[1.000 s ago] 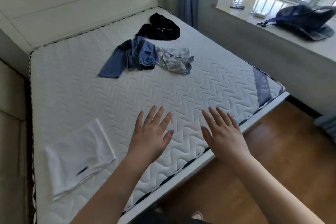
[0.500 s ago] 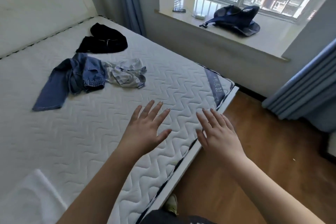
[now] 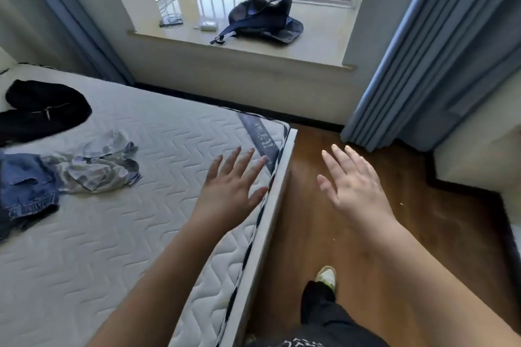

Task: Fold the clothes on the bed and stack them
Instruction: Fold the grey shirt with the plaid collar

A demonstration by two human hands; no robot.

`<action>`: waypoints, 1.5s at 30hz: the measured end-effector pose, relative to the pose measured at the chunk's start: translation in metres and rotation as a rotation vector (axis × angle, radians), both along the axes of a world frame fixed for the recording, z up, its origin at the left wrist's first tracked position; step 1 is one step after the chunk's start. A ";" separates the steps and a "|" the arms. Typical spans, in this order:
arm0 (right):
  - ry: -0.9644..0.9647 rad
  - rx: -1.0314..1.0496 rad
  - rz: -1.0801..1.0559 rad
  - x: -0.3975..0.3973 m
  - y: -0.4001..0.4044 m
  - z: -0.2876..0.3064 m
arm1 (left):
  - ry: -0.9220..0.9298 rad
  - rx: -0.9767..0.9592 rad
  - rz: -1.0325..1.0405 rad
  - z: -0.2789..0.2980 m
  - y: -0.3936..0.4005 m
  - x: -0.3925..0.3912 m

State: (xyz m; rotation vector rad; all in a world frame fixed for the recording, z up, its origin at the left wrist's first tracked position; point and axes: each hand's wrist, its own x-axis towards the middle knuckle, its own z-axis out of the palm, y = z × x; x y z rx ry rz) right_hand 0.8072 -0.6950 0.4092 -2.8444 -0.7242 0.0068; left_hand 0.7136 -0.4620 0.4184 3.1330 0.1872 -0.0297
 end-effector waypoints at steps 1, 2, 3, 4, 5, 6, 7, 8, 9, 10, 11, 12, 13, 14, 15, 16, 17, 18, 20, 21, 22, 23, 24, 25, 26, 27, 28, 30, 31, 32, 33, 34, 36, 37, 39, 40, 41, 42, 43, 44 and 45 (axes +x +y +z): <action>0.001 -0.009 0.006 0.015 -0.007 -0.001 | 0.004 0.002 -0.019 -0.002 -0.009 0.022; 0.001 -0.020 0.013 0.030 -0.014 -0.001 | 0.001 -0.001 -0.022 -0.003 -0.018 0.042; -0.007 -0.024 0.013 0.047 -0.021 -0.002 | -0.017 0.000 -0.016 -0.004 -0.026 0.062; -0.008 -0.028 0.005 0.065 -0.029 -0.001 | -0.020 0.005 -0.014 -0.005 -0.034 0.083; -0.002 -0.026 0.005 0.081 -0.037 0.000 | -0.016 0.004 -0.019 -0.004 -0.042 0.102; 0.003 -0.030 0.015 0.097 -0.045 0.002 | -0.006 0.007 -0.027 -0.004 -0.048 0.119; 0.008 -0.034 0.020 0.112 -0.052 0.003 | -0.006 0.016 -0.031 -0.003 -0.054 0.134; 0.009 -0.039 0.023 0.128 -0.057 0.004 | -0.017 0.027 -0.030 -0.002 -0.059 0.149; 0.012 -0.049 0.029 0.144 -0.062 0.005 | -0.021 0.033 -0.025 0.000 -0.062 0.163; 0.014 -0.058 0.040 0.160 -0.064 0.006 | -0.022 0.031 -0.019 0.001 -0.064 0.176; 0.018 -0.068 0.050 0.175 -0.064 0.006 | -0.019 0.032 -0.014 0.001 -0.065 0.189; 0.021 -0.070 0.057 0.188 -0.062 0.007 | -0.013 0.034 -0.006 0.002 -0.065 0.200; 0.022 -0.063 0.060 0.200 -0.059 0.007 | -0.010 0.033 0.004 0.002 -0.064 0.211; 0.024 -0.049 0.061 0.211 -0.055 0.006 | -0.010 0.029 0.012 0.001 -0.062 0.222; 0.027 -0.034 0.062 0.222 -0.049 0.005 | -0.012 0.029 0.019 0.001 -0.058 0.234; 0.030 -0.019 0.069 0.232 -0.043 0.004 | -0.015 0.041 0.021 0.000 -0.053 0.245; 0.032 -0.010 0.083 0.242 -0.036 0.003 | -0.016 0.057 0.019 0.000 -0.048 0.255; 0.037 -0.006 0.102 0.256 -0.028 0.000 | -0.019 0.066 0.017 -0.001 -0.041 0.267; 0.050 -0.017 0.137 0.283 -0.010 -0.006 | -0.021 0.060 0.019 -0.007 -0.026 0.290; 0.050 -0.034 0.154 0.297 0.001 -0.009 | -0.020 0.057 0.024 -0.010 -0.018 0.302; 0.043 -0.051 0.176 0.311 0.012 -0.012 | -0.027 0.049 0.030 -0.014 -0.009 0.315; 0.039 -0.066 0.195 0.325 0.022 -0.013 | -0.032 0.040 0.039 -0.017 0.000 0.327; 0.040 -0.077 0.204 0.338 0.033 -0.014 | -0.037 0.034 0.055 -0.021 0.010 0.339; 0.042 -0.083 0.209 0.352 0.043 -0.015 | -0.041 0.033 0.077 -0.024 0.019 0.351; 0.042 -0.086 0.216 0.367 0.054 -0.014 | -0.041 0.032 0.093 -0.025 0.029 0.363; 0.038 -0.089 0.226 0.382 0.064 -0.012 | -0.042 0.028 0.100 -0.025 0.038 0.375; 0.031 -0.094 0.235 0.396 0.073 -0.010 | -0.042 0.030 0.104 -0.025 0.047 0.387; 0.021 -0.088 0.238 0.421 0.091 -0.006 | -0.039 0.039 0.122 -0.024 0.063 0.411; 0.023 -0.088 0.244 0.432 0.099 -0.005 | -0.026 0.047 0.122 -0.023 0.070 0.423; 0.025 -0.095 0.256 0.441 0.107 -0.005 | -0.006 0.060 0.112 -0.023 0.077 0.436; 0.026 -0.106 0.264 0.450 0.114 -0.006 | 0.009 0.069 0.101 -0.022 0.083 0.448; 0.027 -0.111 0.267 0.459 0.120 -0.008 | 0.009 0.067 0.097 -0.021 0.088 0.460; 0.039 -0.112 0.275 0.481 0.131 -0.013 | 0.002 0.052 0.105 -0.020 0.097 0.484; 0.041 -0.117 0.285 0.495 0.136 -0.015 | 0.000 0.048 0.113 -0.020 0.100 0.495; 0.028 -0.124 0.308 0.524 0.145 -0.017 | -0.006 0.042 0.147 -0.020 0.106 0.517; 0.023 -0.122 0.322 0.539 0.150 -0.018 | -0.010 0.038 0.166 -0.021 0.109 0.529; 0.026 -0.114 0.338 0.554 0.155 -0.019 | -0.011 0.031 0.182 -0.022 0.111 0.540; 0.037 -0.103 0.355 0.569 0.161 -0.020 | -0.009 0.022 0.197 -0.024 0.112 0.551; 0.046 -0.098 0.376 0.585 0.167 -0.022 | -0.006 0.015 0.215 -0.026 0.115 0.563; 0.046 -0.101 0.398 0.601 0.174 -0.024 | -0.004 0.012 0.236 -0.027 0.117 0.575; 0.046 -0.104 0.421 0.619 0.181 -0.027 | 0.000 0.012 0.262 -0.029 0.120 0.589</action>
